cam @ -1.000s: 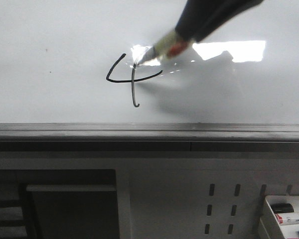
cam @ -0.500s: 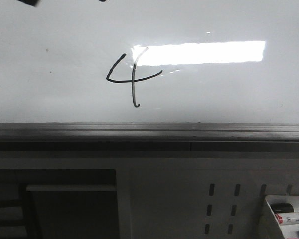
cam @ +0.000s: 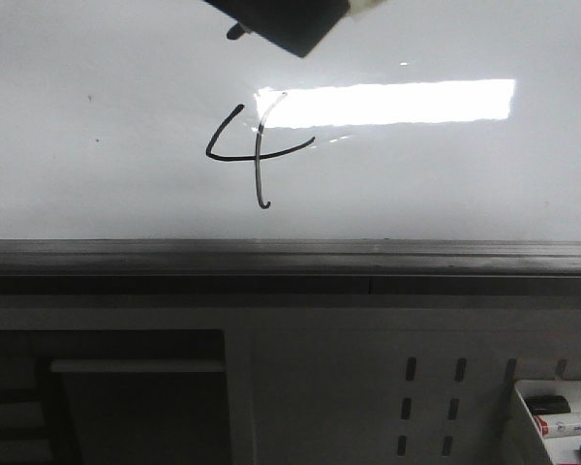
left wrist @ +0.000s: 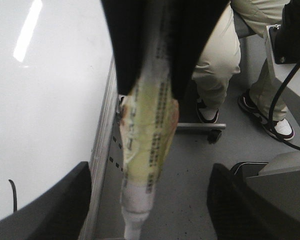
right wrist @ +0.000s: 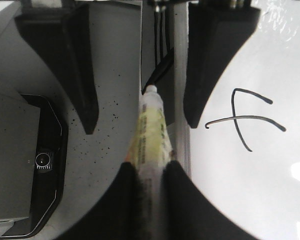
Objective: Write number 4 on whiteboard
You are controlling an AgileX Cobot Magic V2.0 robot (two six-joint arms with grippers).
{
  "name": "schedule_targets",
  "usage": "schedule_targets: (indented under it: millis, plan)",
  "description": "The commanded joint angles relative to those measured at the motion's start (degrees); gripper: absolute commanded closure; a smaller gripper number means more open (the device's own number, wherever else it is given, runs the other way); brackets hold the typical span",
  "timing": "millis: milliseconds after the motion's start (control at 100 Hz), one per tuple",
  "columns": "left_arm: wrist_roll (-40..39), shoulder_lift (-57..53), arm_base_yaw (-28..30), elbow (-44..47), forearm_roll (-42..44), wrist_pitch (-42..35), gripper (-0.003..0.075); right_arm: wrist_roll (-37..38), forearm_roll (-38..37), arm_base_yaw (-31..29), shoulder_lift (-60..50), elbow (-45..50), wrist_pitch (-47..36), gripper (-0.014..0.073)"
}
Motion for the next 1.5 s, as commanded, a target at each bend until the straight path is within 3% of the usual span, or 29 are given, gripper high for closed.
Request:
schedule_targets:
  millis: [0,260,600,680,850,920,1070,1290,1490]
  plan:
    - [0.2,-1.1,-0.5,-1.9,-2.2,-2.2,0.0295,-0.8,1.3,0.0,-1.3,-1.8,-2.3,0.0659]
    - [0.2,-1.1,-0.5,-1.9,-2.7,-3.1,0.0568,-0.8,2.1,0.0,-1.3,-1.8,-2.5,0.0659]
    - [0.2,-1.1,-0.5,-1.9,-2.7,-3.1,0.0741,-0.8,2.1,0.0,-1.2,-1.8,-2.3,0.0652]
    - [0.2,-1.1,-0.5,-1.9,-2.7,-3.1,0.0741,-0.8,2.1,0.0,-1.2,-1.8,-2.0,0.0592]
    - [0.2,-1.1,-0.5,-1.9,-2.7,-3.1,0.0741,-0.8,2.1,0.0,-1.2,-1.8,-2.0,0.0272]
    - [0.1,-1.1,-0.5,-1.9,-2.5,-3.1,0.0741,-0.3,1.0,0.0,-1.7,-2.0,-1.9,0.0187]
    - [-4.3,-1.7,0.3,-1.9,1.0,-3.2,0.0741,8.7,-4.3,0.0,-5.3,-4.4,-1.1,0.0177]
    - [-21.2,-7.4,6.7,1.9,11.9,-4.3,0.0741,25.0,-15.6,0.0,-12.8,-5.0,-0.7,0.0177]
    - [-31.6,-18.5,17.5,17.5,13.1,-20.6,0.0741,32.5,-17.0,0.0,-15.6,-5.0,-0.3,0.0177]
